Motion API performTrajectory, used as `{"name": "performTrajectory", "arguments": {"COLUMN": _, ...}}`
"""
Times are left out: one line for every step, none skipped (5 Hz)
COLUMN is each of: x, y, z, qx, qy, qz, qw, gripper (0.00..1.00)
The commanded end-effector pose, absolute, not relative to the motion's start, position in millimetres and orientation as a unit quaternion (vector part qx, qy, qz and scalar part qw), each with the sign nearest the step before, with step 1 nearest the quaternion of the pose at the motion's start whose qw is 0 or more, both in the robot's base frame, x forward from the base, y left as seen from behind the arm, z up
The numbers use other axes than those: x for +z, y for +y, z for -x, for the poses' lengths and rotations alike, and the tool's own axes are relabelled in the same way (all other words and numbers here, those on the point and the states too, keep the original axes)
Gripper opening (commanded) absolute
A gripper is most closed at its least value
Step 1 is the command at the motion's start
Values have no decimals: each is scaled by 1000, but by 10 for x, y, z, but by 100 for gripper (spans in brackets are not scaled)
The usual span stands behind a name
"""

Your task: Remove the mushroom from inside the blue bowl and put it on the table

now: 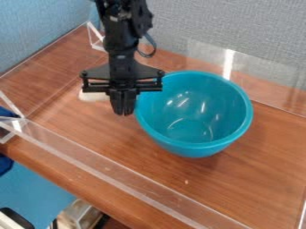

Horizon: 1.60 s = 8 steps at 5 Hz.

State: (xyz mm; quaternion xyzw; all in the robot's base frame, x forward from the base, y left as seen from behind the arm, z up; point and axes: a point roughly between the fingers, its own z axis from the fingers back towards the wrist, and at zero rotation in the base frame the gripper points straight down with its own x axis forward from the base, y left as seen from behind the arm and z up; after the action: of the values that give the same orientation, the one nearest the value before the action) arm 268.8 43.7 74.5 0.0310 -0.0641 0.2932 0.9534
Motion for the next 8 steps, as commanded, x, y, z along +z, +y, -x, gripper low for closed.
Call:
{"name": "performTrajectory", "arguments": {"x": 751, "y": 446, "z": -2744, "qx": 292, "qy": -80, "qz": -33, "qw": 952, "gripper": 0}}
{"name": "performTrajectory", "arguments": {"x": 699, "y": 472, "z": -2761, "qx": 296, "qy": -81, "qz": -37, "qw": 951, "gripper": 0}}
{"name": "performTrajectory", "arguments": {"x": 567, "y": 527, "z": -2672, "qx": 305, "qy": -72, "qz": -48, "qw": 948, "gripper": 0}}
{"name": "performTrajectory", "arguments": {"x": 452, "y": 561, "z": -2584, "qx": 310, "qy": -64, "qz": -55, "qw": 947, "gripper": 0}}
{"name": "performTrajectory", "arguments": {"x": 352, "y": 552, "z": -2500, "qx": 305, "qy": -61, "qz": -63, "qw": 948, "gripper": 0}}
{"name": "performTrajectory", "arguments": {"x": 332, "y": 558, "z": -2456, "qx": 303, "qy": -60, "qz": -68, "qw": 949, "gripper": 0}}
{"name": "performTrajectory", "arguments": {"x": 328, "y": 558, "z": -2422, "qx": 300, "qy": -60, "qz": -72, "qw": 949, "gripper": 100}}
{"name": "performTrajectory", "arguments": {"x": 330, "y": 552, "z": -2405, "qx": 299, "qy": -59, "qz": -75, "qw": 950, "gripper": 100}}
